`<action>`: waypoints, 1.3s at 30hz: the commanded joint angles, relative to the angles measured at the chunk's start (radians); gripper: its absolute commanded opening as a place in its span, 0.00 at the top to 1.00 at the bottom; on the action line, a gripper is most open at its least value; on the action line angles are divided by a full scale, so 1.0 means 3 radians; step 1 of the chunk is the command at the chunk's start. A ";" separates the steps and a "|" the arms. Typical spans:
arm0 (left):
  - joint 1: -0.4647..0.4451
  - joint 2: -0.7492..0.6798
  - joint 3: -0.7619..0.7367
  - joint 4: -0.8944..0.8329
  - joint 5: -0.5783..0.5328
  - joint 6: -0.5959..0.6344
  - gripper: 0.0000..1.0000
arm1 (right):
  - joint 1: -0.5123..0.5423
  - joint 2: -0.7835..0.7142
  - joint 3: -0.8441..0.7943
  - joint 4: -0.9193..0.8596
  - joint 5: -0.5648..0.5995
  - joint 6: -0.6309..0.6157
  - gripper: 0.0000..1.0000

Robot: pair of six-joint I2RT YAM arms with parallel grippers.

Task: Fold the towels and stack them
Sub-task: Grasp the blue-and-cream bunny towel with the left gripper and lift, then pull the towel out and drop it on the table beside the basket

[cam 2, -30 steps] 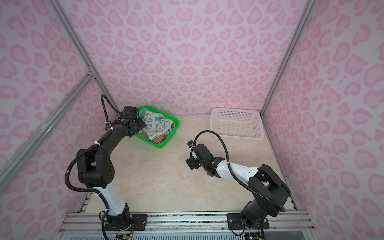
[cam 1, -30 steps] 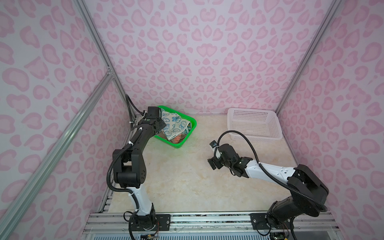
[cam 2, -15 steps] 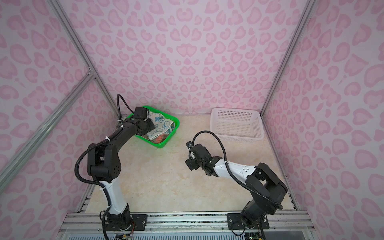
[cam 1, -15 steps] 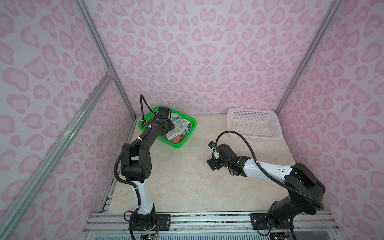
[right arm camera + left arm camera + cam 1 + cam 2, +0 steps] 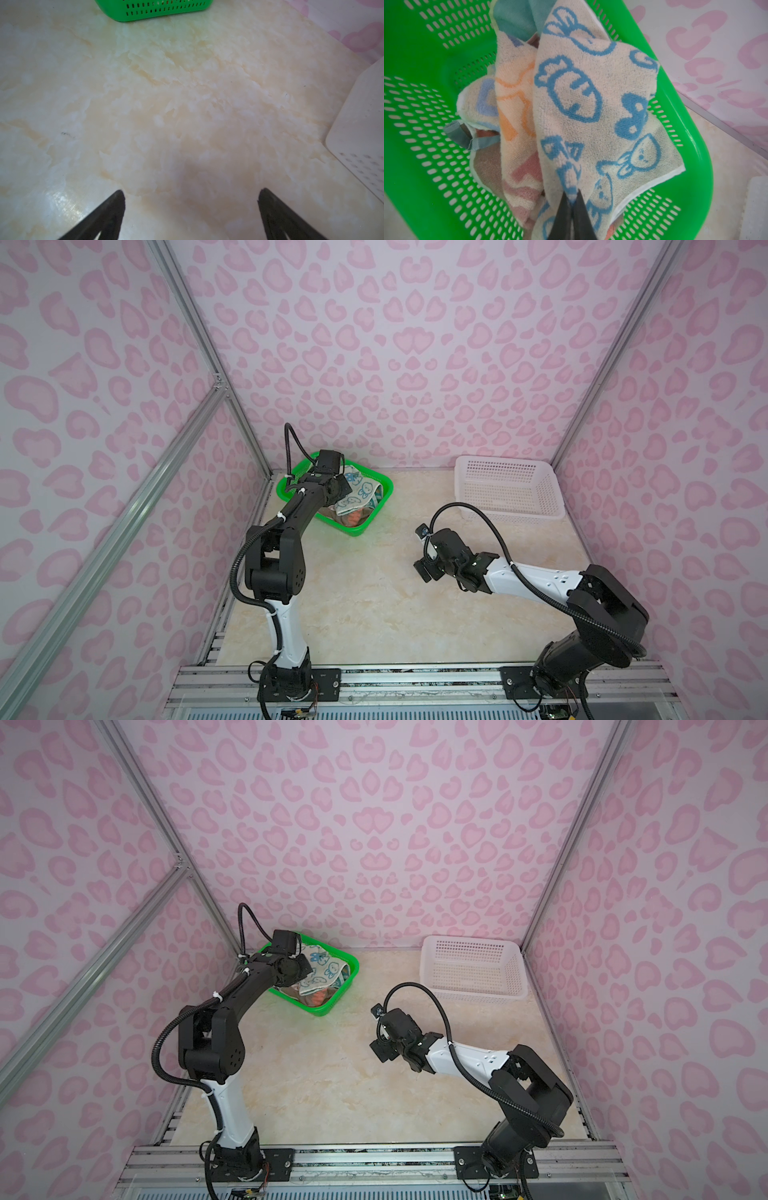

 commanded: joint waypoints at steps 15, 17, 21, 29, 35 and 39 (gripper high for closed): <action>-0.0619 -0.1710 -0.0623 0.1293 0.1317 0.0523 0.97 | -0.0047 -0.0129 -0.0059 0.0013 0.0885 0.0334 0.00; -0.0790 -0.1851 -0.0650 0.1290 0.1398 0.0614 0.97 | -0.0103 -0.0182 -0.0087 -0.0007 0.0928 0.0409 0.00; -0.1199 -0.2048 -0.0630 0.1200 0.1600 0.0819 0.98 | -0.0248 -0.0343 -0.0168 -0.0072 0.0956 0.0548 0.00; -0.1812 -0.2147 -0.0973 0.1154 0.1531 0.0785 0.98 | -0.0415 -0.0757 -0.0345 -0.0321 0.1346 0.0551 0.00; -0.1854 -0.1893 -0.1478 0.0837 0.0709 0.0530 0.98 | -0.0472 -0.0973 -0.0509 -0.0362 0.1626 0.0437 0.00; -0.1854 -0.1678 -0.1694 0.0456 0.0039 0.0441 0.98 | -0.0479 -0.0959 -0.0493 -0.0487 0.1629 0.0432 0.00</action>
